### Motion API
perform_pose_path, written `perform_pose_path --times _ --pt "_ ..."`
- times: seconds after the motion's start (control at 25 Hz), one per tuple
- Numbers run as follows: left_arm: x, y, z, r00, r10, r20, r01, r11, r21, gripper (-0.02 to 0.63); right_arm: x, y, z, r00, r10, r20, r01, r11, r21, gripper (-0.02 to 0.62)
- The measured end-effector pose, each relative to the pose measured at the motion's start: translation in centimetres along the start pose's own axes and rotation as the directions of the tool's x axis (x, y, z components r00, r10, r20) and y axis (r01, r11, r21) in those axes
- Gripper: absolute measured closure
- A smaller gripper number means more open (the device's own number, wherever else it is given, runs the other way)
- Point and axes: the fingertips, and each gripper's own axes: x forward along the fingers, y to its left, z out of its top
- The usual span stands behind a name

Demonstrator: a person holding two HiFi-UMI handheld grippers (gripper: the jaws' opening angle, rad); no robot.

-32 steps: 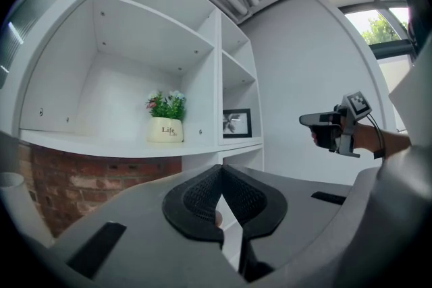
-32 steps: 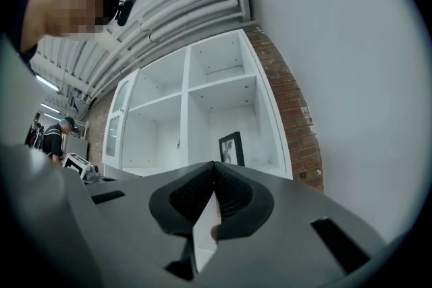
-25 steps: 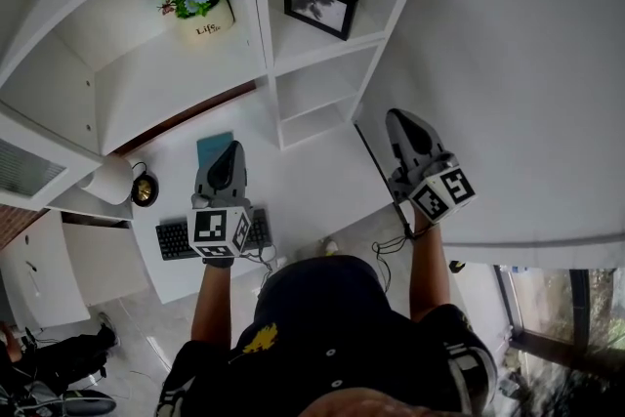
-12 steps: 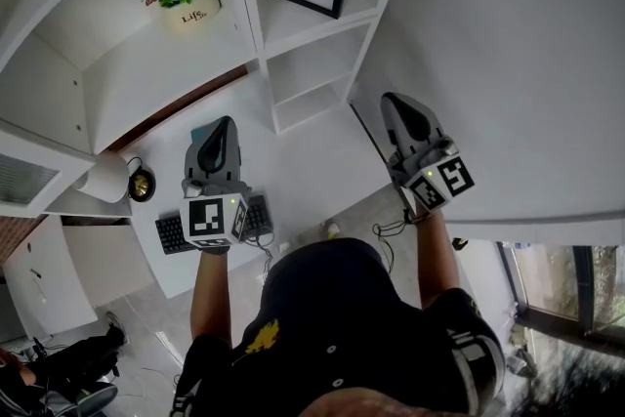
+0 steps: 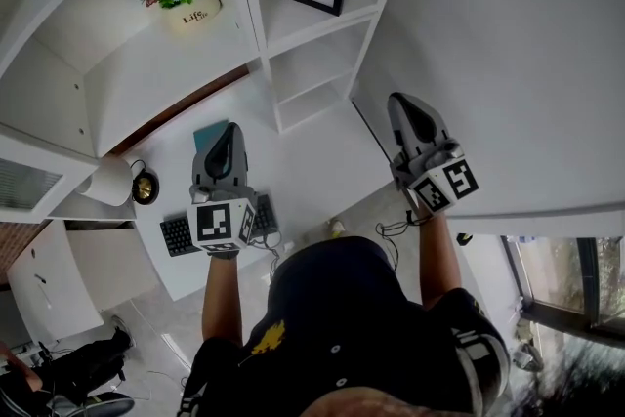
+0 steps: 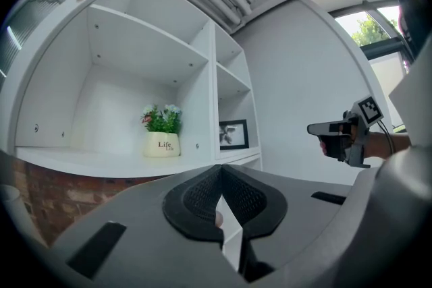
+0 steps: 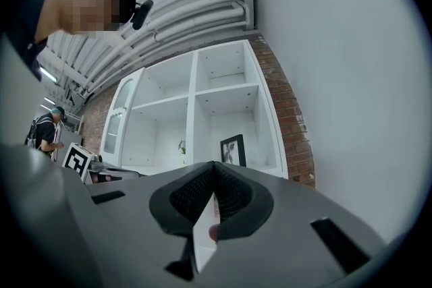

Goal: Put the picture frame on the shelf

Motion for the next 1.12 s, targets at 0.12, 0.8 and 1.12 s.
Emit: perform_pose_path --times 0.12,0.8,1.12 --pt "-0.1 0.0 0.0 1.000 -0.002 -0.001 0.002 1.000 -0.001 0.589 0.0 -0.1 0.0 1.000 -0.006 0.002 0.006 1.000 0.003 0.589" --pt "-0.6 -0.1 -1.0 0.999 -0.024 -0.028 0.024 1.000 0.010 0.589 -0.1 -0.2 0.3 1.000 -0.031 -0.001 0.031 0.999 -0.021 0.590" --pt "-1.0 -0.8 -1.2 0.999 -0.045 -0.015 0.046 0.998 0.041 0.589 0.4 0.1 0.2 1.000 -0.026 -0.001 0.026 1.000 -0.014 0.591"
